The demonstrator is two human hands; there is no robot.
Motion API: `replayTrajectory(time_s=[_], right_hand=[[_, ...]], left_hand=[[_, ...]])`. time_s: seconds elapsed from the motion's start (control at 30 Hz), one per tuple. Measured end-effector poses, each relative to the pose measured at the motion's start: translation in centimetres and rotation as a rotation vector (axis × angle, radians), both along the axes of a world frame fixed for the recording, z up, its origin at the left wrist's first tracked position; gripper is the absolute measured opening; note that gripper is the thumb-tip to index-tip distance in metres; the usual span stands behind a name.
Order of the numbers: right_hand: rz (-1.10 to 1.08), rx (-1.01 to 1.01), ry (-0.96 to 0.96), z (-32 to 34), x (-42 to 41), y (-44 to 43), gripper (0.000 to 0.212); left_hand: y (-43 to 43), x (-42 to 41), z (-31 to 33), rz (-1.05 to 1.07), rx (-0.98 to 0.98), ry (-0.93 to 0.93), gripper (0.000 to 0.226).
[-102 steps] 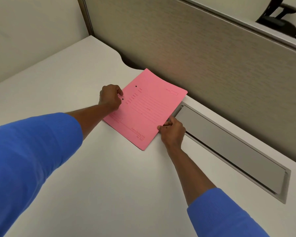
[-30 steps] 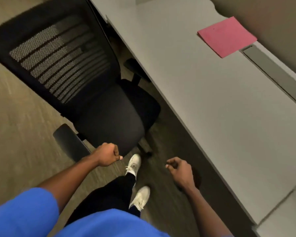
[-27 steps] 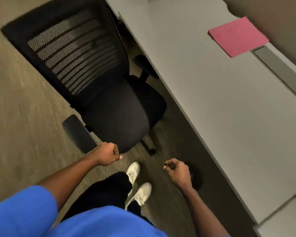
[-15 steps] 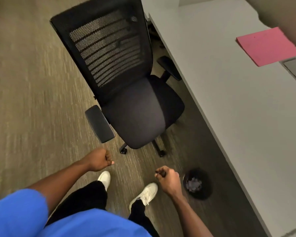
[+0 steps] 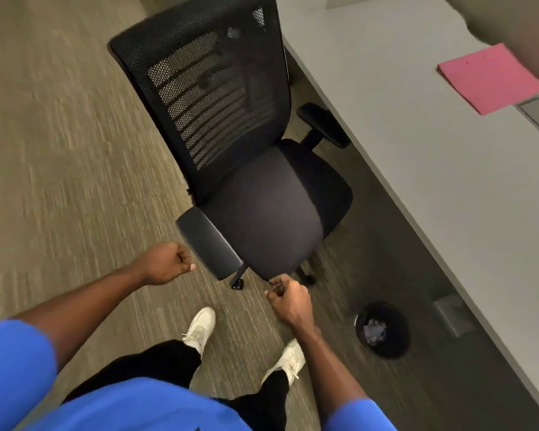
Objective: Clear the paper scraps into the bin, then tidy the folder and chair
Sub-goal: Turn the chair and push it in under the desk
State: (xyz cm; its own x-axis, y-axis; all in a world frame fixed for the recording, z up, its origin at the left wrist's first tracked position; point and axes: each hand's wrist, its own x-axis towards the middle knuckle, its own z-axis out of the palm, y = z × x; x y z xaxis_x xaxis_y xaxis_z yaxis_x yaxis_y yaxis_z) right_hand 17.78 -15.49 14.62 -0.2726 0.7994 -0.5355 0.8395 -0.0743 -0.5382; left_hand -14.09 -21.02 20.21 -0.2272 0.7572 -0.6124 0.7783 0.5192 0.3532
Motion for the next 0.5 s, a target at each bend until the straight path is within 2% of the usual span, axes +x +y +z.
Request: replayTrajectory(time_s=[0.23,0.4,0.5], right_hand=[[-0.030,0.075,-0.013,0.3,-11.2,-1.5,0.072],[0.013,0.237,-0.087,0.7,-15.9,-1.4,0.085],[0.062,0.295,-0.126,0.5,-17.3,-0.6,0.087]], left_hand=[[4.8,-9.8,2.5,-0.073,0.139,0.044,0.021],[9.4,-14.6,4.7,-0.062,0.280,0.055,0.021],[12.4,-16.8,6.0,0.100,0.365,0.013,0.040]])
